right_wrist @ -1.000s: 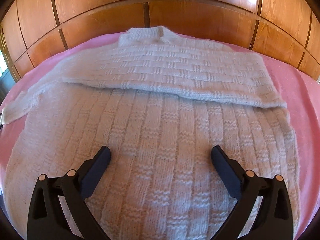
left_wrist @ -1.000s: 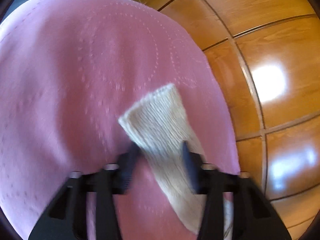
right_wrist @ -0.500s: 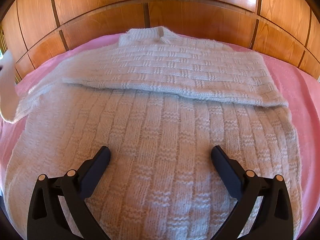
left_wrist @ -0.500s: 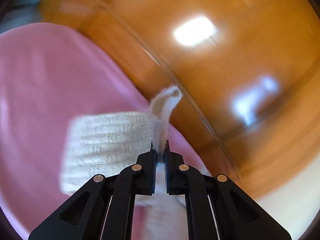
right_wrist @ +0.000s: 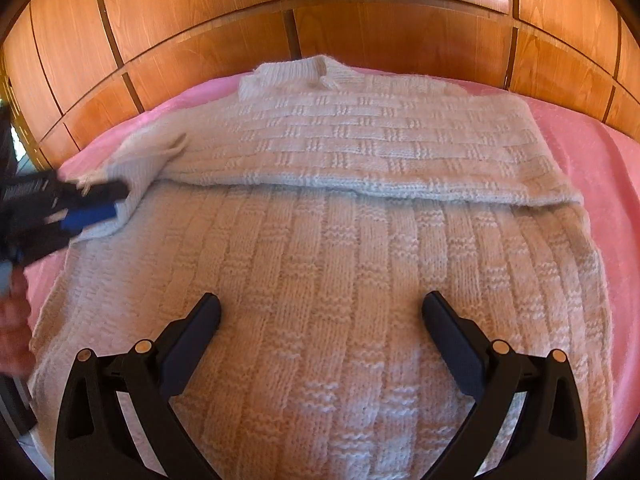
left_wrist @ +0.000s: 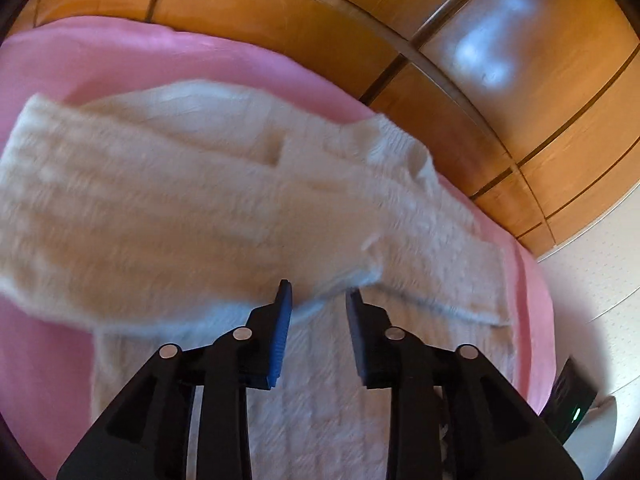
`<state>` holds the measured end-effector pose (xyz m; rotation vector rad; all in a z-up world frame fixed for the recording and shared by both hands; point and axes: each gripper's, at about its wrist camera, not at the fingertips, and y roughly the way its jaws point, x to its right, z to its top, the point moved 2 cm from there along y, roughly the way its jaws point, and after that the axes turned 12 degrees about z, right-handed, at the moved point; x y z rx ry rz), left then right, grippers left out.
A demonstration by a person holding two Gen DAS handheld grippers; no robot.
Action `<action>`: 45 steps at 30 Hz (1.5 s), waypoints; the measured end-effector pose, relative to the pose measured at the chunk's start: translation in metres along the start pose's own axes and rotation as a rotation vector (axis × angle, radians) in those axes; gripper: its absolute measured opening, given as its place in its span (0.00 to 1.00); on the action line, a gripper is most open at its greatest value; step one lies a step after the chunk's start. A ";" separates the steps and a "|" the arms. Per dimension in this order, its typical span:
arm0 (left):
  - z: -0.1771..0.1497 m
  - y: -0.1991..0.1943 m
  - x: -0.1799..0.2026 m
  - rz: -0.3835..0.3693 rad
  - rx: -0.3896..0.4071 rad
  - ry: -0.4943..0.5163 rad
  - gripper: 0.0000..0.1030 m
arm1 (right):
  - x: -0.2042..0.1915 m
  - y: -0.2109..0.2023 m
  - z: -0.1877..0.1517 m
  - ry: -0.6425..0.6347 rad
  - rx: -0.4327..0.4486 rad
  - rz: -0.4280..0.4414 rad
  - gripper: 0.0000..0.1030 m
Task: Fold small clothes
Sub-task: 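Grasp the other sleeve cuff with the left tool and fold it across the body, then grasp the folded sleeve edge with the right tool, adjust it, and release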
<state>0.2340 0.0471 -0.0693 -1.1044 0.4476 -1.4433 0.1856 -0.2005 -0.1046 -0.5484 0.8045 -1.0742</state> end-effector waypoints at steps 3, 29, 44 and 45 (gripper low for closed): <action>-0.012 -0.011 -0.014 0.016 0.026 -0.005 0.26 | -0.010 -0.007 0.014 -0.007 0.008 0.062 0.69; -0.026 -0.020 -0.058 0.149 0.041 0.007 0.26 | -0.019 -0.031 0.139 -0.039 0.170 0.082 0.06; -0.015 -0.010 -0.067 0.328 0.021 0.009 0.26 | 0.111 0.012 0.088 0.250 0.066 -0.151 0.06; -0.015 -0.011 -0.067 0.341 0.019 0.011 0.26 | 0.110 0.013 0.090 0.246 0.063 -0.155 0.08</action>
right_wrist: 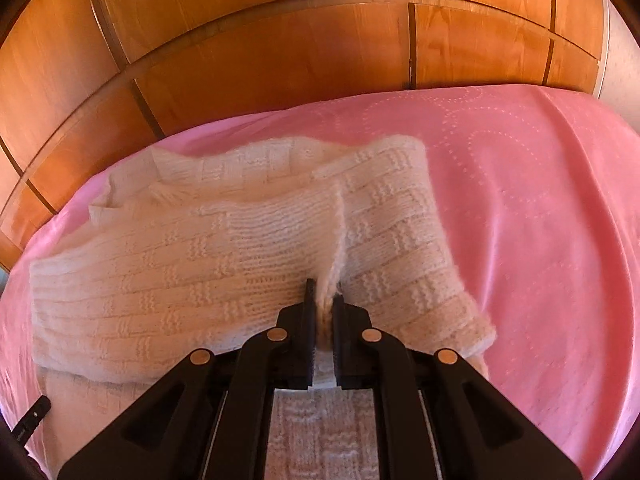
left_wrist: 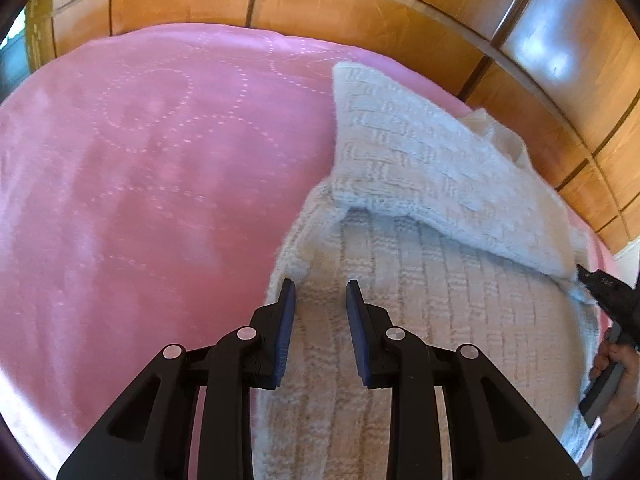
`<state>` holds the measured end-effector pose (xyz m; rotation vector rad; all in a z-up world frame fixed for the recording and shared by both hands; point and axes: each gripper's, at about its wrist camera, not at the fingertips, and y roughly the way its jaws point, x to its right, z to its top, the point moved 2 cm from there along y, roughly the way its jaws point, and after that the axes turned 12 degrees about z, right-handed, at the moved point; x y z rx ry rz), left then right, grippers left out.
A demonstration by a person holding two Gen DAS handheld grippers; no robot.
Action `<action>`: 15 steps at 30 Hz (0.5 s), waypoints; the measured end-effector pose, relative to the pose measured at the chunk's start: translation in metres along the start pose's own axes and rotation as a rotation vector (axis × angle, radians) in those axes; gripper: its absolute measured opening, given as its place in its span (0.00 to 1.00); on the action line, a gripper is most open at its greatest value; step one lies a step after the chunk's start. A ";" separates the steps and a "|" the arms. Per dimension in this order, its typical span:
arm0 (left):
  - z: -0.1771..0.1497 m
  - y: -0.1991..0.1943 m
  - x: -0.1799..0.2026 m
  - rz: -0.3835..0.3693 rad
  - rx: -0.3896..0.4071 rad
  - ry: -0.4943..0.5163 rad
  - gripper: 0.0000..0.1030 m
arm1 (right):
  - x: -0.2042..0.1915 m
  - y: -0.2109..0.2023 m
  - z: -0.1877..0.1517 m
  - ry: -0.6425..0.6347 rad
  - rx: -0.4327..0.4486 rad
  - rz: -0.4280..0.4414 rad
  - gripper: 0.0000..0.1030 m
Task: Fold small clothes
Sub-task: 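Grasp the folded sleeve edge with the right tool, adjust it, and release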
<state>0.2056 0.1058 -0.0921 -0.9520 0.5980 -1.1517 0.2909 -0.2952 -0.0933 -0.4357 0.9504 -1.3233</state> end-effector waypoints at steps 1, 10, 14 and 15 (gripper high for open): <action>0.001 -0.004 0.001 0.003 0.000 0.007 0.26 | -0.003 -0.002 0.002 -0.006 0.003 0.002 0.09; 0.034 -0.038 0.044 -0.074 0.151 0.107 0.26 | -0.044 -0.054 0.006 -0.134 0.109 0.122 0.55; 0.056 -0.015 0.070 -0.052 0.150 0.148 0.26 | -0.067 -0.031 0.008 -0.214 0.062 0.121 0.63; 0.060 -0.009 0.075 -0.046 0.146 0.154 0.26 | -0.069 -0.023 0.008 -0.221 0.052 0.110 0.64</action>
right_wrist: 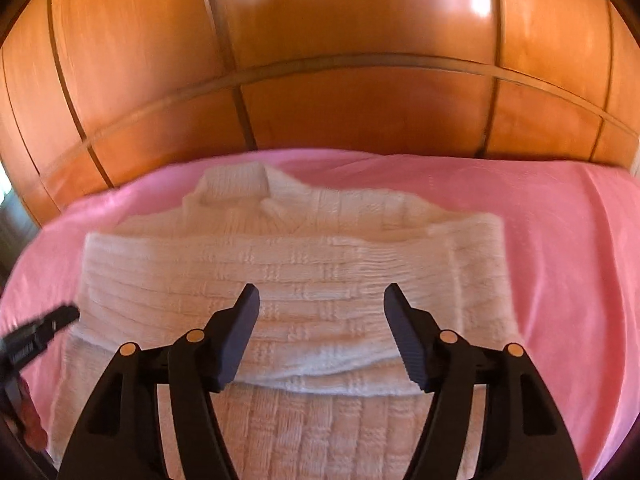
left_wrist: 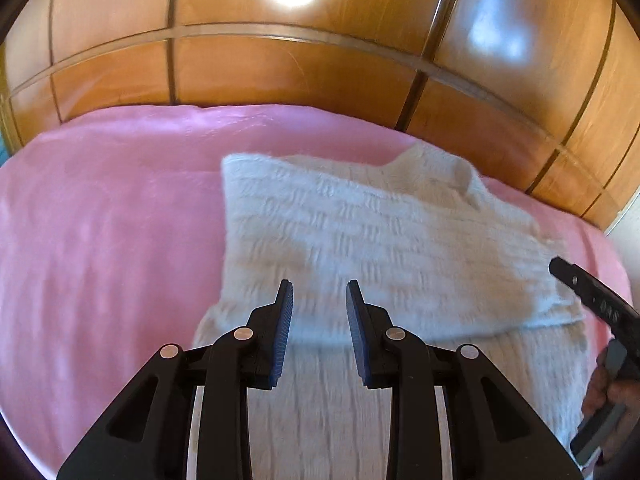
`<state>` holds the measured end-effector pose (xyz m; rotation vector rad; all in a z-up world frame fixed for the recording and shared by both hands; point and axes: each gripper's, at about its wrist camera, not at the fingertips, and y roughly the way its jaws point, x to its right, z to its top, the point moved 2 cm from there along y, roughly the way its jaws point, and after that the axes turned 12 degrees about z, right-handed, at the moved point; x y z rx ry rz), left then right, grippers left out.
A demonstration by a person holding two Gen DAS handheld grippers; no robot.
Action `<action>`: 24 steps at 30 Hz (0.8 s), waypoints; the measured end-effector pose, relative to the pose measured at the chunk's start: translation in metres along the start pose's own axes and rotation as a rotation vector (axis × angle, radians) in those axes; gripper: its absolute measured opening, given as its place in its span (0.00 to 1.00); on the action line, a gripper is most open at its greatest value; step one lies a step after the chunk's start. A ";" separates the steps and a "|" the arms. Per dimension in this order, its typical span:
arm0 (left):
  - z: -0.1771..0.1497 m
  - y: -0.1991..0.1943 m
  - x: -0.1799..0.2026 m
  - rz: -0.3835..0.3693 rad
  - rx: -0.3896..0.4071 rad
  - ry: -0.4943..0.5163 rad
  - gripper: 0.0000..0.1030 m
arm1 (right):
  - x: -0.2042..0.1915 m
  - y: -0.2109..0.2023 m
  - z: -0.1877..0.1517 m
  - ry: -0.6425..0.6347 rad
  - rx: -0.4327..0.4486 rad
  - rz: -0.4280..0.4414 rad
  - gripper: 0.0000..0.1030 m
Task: Fold small clothes
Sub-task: 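Grasp the folded sleeve edge with the right tool, adjust it, and release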
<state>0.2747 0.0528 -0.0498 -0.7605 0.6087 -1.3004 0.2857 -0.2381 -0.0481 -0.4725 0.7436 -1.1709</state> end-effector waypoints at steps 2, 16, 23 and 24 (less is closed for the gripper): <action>0.007 0.015 0.003 0.023 -0.002 0.003 0.26 | 0.003 0.011 -0.002 -0.003 -0.013 -0.024 0.67; 0.002 0.039 -0.001 0.133 0.034 0.025 0.33 | 0.020 0.040 -0.027 0.015 -0.008 -0.049 0.82; -0.004 0.009 -0.008 0.113 0.070 0.005 0.37 | 0.019 0.044 -0.027 0.011 -0.008 -0.055 0.82; -0.005 0.005 -0.008 0.112 0.076 0.006 0.37 | 0.019 0.044 -0.026 0.010 -0.008 -0.055 0.82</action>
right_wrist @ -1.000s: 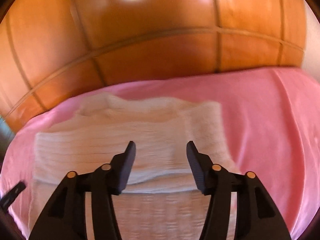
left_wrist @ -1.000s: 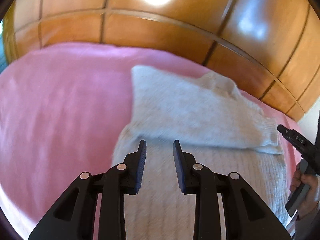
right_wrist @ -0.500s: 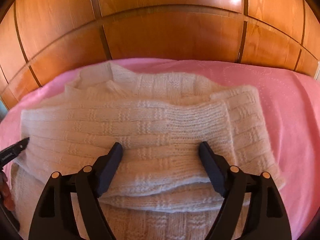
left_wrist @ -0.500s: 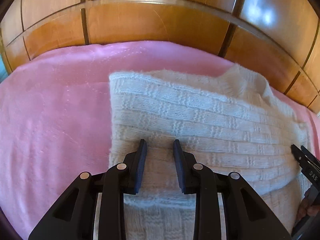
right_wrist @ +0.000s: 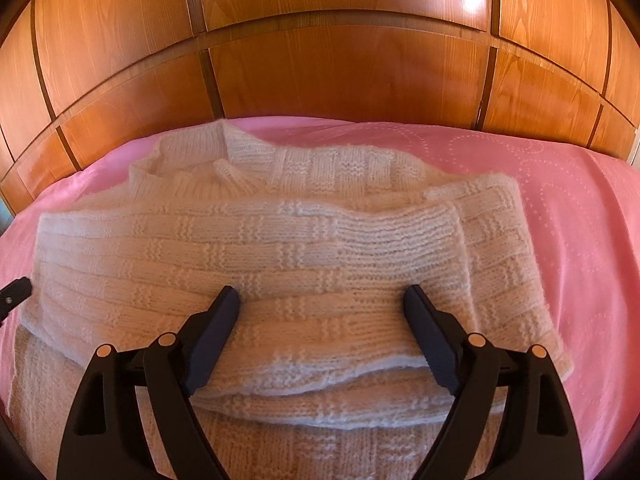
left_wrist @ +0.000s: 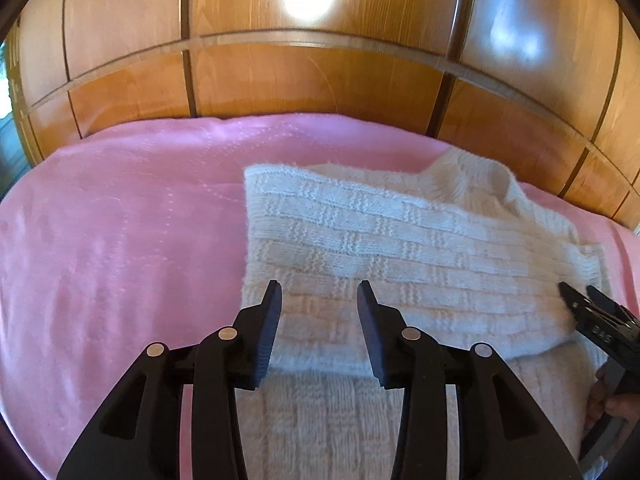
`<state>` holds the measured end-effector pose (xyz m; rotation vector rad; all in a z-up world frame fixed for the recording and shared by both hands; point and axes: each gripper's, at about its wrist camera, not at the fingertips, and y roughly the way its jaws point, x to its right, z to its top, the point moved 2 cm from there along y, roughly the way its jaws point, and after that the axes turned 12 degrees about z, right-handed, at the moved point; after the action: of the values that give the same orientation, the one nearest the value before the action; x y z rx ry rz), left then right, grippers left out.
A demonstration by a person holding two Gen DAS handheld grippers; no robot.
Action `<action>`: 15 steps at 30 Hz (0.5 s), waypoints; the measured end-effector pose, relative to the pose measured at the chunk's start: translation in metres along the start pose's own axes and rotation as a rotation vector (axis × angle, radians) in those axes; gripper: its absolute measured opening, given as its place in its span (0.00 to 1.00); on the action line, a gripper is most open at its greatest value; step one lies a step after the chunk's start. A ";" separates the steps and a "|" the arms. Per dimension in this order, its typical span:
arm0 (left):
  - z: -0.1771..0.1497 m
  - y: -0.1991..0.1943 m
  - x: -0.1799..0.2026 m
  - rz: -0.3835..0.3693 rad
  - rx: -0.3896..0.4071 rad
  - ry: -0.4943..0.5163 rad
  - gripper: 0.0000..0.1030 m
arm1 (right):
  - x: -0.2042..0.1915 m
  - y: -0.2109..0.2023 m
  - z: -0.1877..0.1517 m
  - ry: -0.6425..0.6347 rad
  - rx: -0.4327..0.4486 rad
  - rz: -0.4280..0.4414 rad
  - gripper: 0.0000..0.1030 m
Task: Fold small clothes
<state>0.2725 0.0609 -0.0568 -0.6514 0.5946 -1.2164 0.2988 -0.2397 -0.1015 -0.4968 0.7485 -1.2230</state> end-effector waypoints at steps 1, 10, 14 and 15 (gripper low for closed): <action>-0.001 -0.006 -0.002 -0.004 0.006 0.000 0.37 | 0.000 0.000 0.000 -0.002 0.000 -0.002 0.82; -0.007 -0.035 -0.013 -0.004 0.039 0.014 0.37 | -0.004 0.002 0.002 -0.019 -0.013 -0.033 0.84; -0.013 -0.044 -0.020 -0.001 0.035 0.017 0.37 | -0.007 -0.002 0.004 -0.022 -0.037 -0.062 0.88; -0.016 -0.046 -0.023 -0.002 0.029 0.018 0.37 | -0.008 -0.006 0.003 -0.018 -0.039 -0.066 0.90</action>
<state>0.2254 0.0711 -0.0327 -0.6179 0.5904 -1.2317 0.2962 -0.2338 -0.0935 -0.5683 0.7469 -1.2656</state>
